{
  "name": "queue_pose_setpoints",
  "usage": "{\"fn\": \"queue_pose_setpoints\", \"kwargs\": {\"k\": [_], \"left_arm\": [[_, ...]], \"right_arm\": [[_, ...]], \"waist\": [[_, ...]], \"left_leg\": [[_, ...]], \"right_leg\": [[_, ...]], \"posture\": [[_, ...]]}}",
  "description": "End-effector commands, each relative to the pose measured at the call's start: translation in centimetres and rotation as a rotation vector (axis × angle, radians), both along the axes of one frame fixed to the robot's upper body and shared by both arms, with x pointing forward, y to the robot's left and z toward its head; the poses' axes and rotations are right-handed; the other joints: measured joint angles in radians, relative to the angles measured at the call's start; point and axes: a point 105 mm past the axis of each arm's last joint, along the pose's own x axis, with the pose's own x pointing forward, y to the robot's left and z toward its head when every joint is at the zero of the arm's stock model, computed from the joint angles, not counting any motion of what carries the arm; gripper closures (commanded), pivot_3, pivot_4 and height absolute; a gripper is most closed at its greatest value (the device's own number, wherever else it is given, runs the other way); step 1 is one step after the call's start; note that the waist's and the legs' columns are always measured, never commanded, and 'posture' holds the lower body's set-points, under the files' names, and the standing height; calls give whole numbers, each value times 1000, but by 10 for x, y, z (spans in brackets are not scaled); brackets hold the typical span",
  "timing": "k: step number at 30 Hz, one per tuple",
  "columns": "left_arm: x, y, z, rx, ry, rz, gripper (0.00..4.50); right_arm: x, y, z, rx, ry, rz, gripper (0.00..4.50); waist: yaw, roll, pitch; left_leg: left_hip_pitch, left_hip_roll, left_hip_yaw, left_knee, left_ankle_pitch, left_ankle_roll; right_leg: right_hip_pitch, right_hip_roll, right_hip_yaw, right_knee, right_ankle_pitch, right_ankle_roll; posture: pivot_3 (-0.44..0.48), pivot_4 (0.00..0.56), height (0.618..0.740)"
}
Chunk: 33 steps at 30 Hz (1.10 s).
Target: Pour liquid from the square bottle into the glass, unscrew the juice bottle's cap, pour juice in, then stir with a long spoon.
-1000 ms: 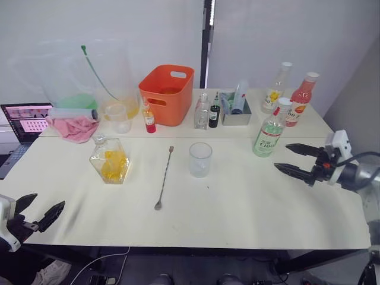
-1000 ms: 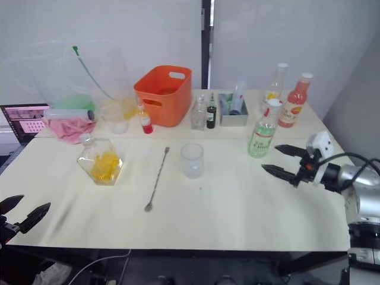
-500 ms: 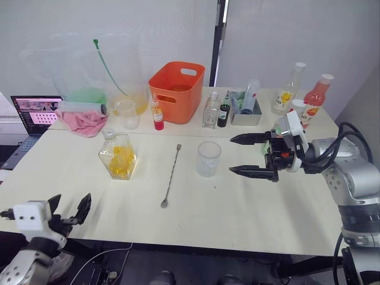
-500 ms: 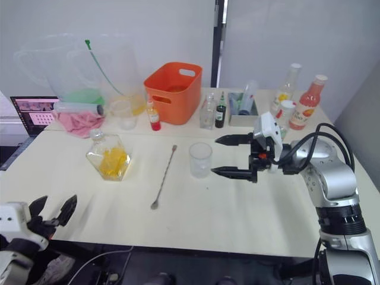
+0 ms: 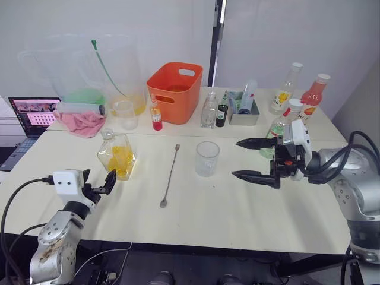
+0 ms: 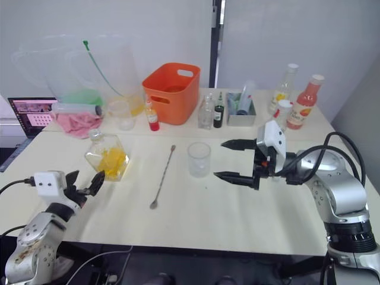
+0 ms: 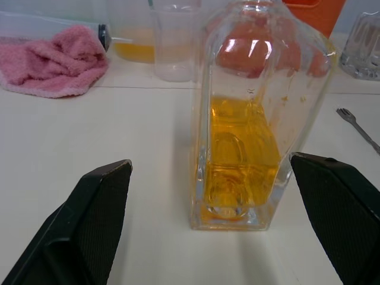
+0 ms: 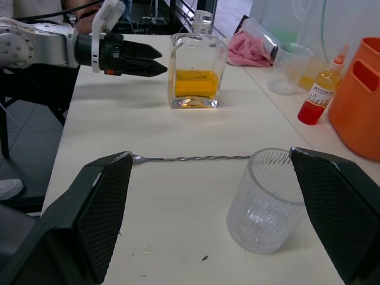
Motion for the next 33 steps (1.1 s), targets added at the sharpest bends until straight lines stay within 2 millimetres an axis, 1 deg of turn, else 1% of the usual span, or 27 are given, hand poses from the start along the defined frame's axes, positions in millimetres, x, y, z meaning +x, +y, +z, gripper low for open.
{"fn": "queue_pose_setpoints", "kwargs": {"k": [1, 4, 7, 15, 21, 23, 28, 33], "left_arm": [[11, -6, 13, 26, -56, -11, 0], [21, -13, 16, 26, -70, -20, 0], [27, -15, 17, 25, -78, -15, 0], [34, -15, 16, 30, -85, 8, 0], [43, -17, 18, -8, -113, 75, 0], [46, -15, 18, -13, -112, 103, 0], [52, -9, 26, -19, -135, 152, 0], [65, -7, 31, -2, -148, 194, 0]], "right_arm": [[-4, 0, 13, 14, -59, 0, 30], [-4, -1, 13, 15, -62, -6, 30], [-2, -3, 13, 9, -64, -16, 30], [-1, -1, 11, 9, -71, -20, 30], [2, 0, 10, 2, -75, -23, 30], [2, 1, 10, 1, -75, -24, 30], [3, 2, 10, 4, -76, -23, 30], [3, 4, 11, 5, -81, -23, 30]], "waist": [[-4, 0, 0], [-6, 0, 0], [-8, 0, 0], [-13, 0, 0], [-14, -1, 0], [-15, -1, 0], [-16, -1, 0], [-14, -1, 0]], "left_leg": [[0, 0, 0, 0, 0, 0], [0, 0, 0, 0, 0, 0], [0, 0, 0, 0, 0, 0], [0, 0, 0, 0, 0, 0], [0, 0, 0, 1, 0, 0], [0, 0, 0, 1, 0, 0], [0, 0, 0, 1, 0, 0], [0, 0, 0, 1, 0, 0]], "right_leg": [[0, 0, 0, 0, 0, 0], [0, 0, 0, 0, 0, 0], [0, 0, 0, 0, 0, 0], [0, 0, 0, 1, 0, 0], [0, 0, 0, 1, 0, 1], [0, 0, 0, 1, 0, 1], [0, 0, 0, 1, 0, 1], [0, 0, 0, 1, 1, 1]], "posture": [[0, 150, 740], [0, 150, 740], [0, 150, 740], [0, 150, 740], [0, 150, 740], [0, 150, 740], [0, 150, 740], [0, 150, 740]]}}
